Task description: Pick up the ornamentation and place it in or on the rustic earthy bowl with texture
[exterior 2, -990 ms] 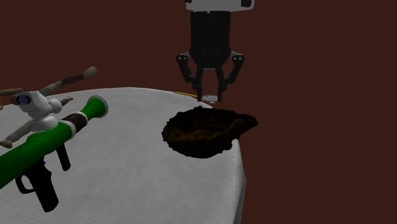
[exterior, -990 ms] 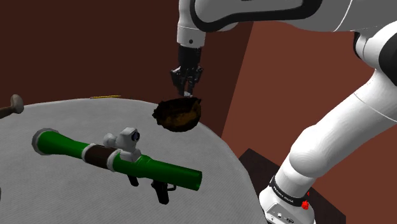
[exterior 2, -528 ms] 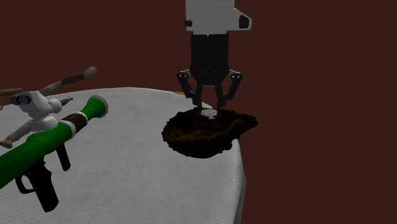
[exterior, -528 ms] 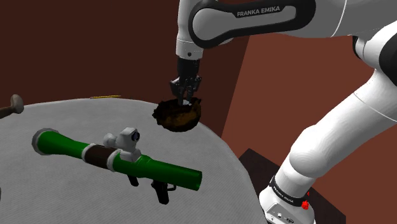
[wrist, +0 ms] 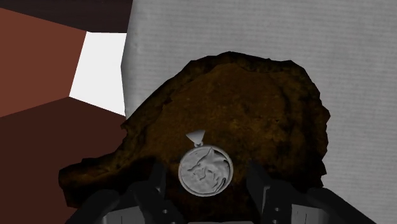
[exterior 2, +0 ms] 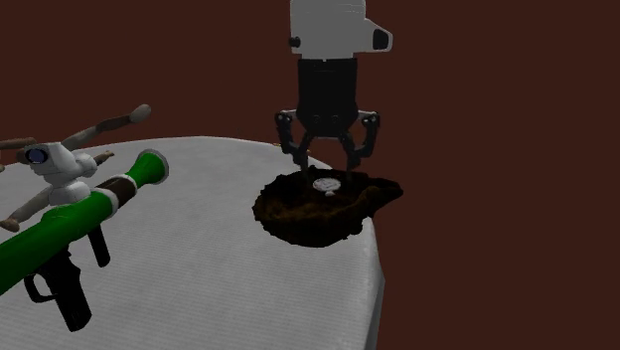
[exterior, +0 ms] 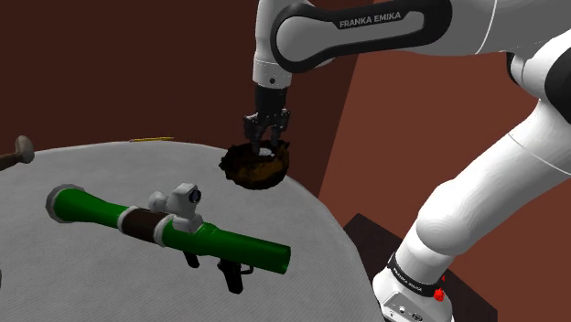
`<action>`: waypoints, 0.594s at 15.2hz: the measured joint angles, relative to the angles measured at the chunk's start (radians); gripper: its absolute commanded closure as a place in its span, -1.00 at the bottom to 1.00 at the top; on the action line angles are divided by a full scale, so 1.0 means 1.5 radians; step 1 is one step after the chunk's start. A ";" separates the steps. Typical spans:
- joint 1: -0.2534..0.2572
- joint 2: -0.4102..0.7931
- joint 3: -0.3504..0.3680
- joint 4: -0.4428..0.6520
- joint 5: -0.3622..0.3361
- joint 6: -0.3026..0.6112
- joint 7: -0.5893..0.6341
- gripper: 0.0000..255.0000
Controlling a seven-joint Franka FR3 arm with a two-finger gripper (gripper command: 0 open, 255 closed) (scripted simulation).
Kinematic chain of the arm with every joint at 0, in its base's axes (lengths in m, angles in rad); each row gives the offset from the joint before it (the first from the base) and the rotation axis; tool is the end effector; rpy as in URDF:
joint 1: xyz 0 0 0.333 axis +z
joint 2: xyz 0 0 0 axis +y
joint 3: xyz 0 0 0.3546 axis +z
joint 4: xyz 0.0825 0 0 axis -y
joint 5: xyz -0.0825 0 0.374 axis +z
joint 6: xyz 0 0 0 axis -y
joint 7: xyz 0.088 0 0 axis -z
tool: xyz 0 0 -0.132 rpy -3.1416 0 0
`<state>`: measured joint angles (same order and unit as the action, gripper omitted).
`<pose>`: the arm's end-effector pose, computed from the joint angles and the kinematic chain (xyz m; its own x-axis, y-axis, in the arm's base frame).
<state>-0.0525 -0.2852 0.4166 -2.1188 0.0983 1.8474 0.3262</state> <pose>0.4179 0.1876 0.5357 1.0000 -0.0049 -0.0009 -0.0049 -0.9998 0.0212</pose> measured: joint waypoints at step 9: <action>-0.002 -0.003 -0.005 0.059 -0.001 -0.062 -0.001 -1.00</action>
<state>-0.0555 -0.2895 0.4094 -2.0297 0.0961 1.7551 0.3249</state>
